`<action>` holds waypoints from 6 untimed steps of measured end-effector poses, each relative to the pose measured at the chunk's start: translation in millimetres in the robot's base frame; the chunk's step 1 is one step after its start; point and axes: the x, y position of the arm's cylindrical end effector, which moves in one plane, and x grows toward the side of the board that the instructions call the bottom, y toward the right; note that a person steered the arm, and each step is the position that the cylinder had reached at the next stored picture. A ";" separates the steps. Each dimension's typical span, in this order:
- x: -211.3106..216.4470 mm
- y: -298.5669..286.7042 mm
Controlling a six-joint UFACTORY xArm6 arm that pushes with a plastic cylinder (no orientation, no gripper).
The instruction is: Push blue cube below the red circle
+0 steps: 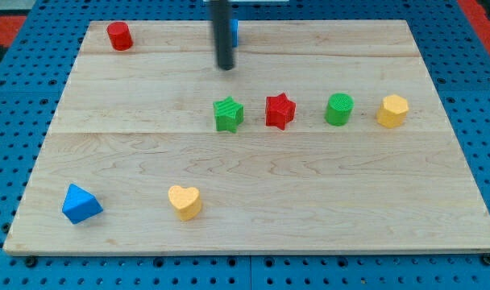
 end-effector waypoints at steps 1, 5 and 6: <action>-56.2 21.6; -60.9 -123.7; -4.6 -145.0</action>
